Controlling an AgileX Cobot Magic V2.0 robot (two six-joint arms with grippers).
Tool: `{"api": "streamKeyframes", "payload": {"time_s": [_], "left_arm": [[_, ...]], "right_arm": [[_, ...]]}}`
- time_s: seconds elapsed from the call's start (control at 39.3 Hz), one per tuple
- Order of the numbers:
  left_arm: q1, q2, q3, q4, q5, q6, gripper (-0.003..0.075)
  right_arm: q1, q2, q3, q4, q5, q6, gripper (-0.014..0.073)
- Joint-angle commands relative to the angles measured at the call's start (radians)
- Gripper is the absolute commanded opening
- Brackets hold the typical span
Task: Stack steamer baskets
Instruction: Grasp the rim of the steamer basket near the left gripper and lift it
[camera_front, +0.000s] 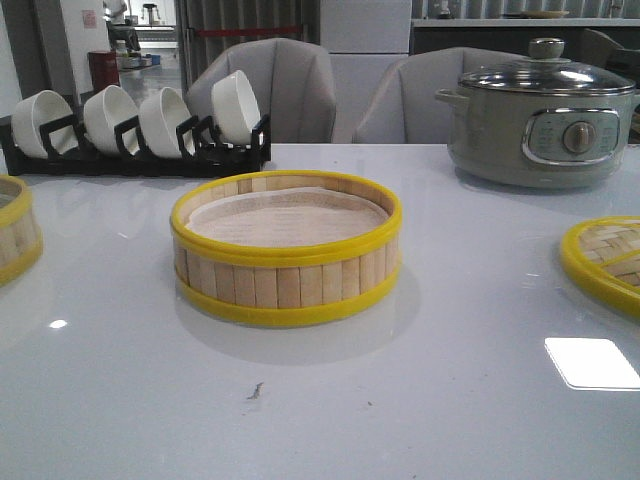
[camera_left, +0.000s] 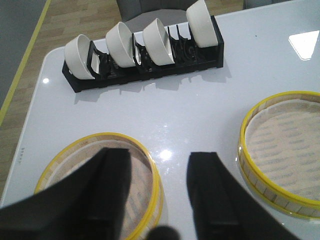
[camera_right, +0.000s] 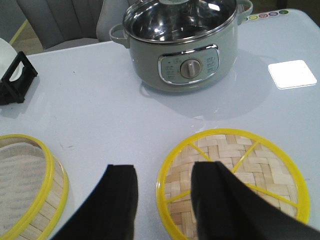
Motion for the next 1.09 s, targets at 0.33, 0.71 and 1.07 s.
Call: {"api": "streamKeyframes", "payload": {"time_s": [0.33, 0.71, 1.07], "left_arm": [[-0.007, 0.187, 0.059, -0.009, -0.052, -0.058, 0.0473], [0.089, 0.396, 0.053, -0.021, -0.194, -0.072, 0.0473], [0.131, 0.579, 0.053, -0.085, -0.32, -0.072, 0.0473]], "right_arm": [[-0.001, -0.008, -0.038, 0.007, -0.02, -0.017, 0.0392], [-0.001, -0.008, -0.038, 0.007, -0.02, -0.017, 0.0392], [-0.001, -0.008, -0.038, 0.007, -0.017, -0.017, 0.0392]]}}
